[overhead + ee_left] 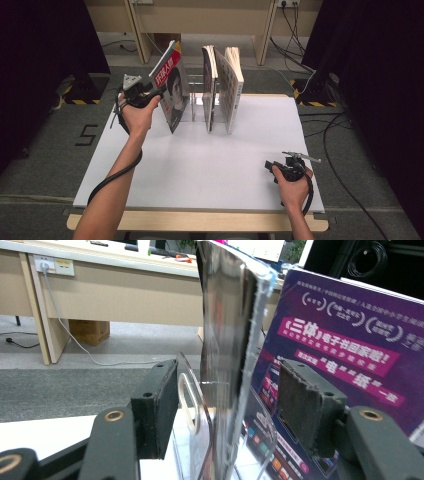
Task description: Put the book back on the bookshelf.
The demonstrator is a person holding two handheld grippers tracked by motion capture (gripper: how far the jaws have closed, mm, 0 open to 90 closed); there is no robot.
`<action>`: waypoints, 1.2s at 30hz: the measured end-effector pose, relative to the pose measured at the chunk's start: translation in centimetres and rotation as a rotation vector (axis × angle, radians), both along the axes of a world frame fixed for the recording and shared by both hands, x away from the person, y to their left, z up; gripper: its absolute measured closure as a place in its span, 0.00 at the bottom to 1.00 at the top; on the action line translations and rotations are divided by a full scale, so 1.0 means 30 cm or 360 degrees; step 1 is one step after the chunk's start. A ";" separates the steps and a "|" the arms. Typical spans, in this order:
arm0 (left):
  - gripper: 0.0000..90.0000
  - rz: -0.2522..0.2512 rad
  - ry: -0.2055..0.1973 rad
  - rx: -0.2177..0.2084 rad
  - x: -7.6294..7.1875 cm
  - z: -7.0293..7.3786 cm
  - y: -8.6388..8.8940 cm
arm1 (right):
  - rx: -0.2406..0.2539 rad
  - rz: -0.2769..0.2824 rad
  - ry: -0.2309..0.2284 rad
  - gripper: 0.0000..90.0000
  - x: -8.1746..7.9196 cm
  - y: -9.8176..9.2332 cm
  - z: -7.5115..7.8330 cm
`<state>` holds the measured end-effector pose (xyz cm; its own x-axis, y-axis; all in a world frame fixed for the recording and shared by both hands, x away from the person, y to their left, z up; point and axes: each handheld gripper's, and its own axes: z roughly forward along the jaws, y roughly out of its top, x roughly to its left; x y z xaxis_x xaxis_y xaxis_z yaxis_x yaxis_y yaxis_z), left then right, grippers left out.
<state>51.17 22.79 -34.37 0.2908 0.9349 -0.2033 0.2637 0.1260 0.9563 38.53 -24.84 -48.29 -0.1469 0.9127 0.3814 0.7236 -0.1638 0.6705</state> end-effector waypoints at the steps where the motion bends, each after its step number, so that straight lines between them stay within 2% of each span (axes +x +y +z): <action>1: 0.46 -0.0004 0.0004 0.0002 -0.004 0.001 0.003 | 0.0008 -0.0004 0.0005 0.66 0.000 0.002 0.001; 19: 0.44 -0.0062 0.0101 -0.0015 -0.085 -0.008 0.048 | -0.0008 0.0000 -0.0017 0.66 -0.003 0.001 0.006; 31: 0.43 -0.0082 0.0127 0.0005 -0.168 -0.041 0.102 | -0.0013 0.0003 -0.0018 0.66 -0.004 0.005 0.007; 36: 0.42 -0.0088 0.0130 -0.0011 -0.204 -0.055 0.128 | -0.0013 0.0001 -0.0018 0.66 -0.004 0.005 0.007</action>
<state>45.04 26.61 -36.03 0.3242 0.9163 -0.2351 0.3475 0.1158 0.9305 38.41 -24.68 -48.07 -0.1519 0.9156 0.3724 0.7159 -0.1579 0.6802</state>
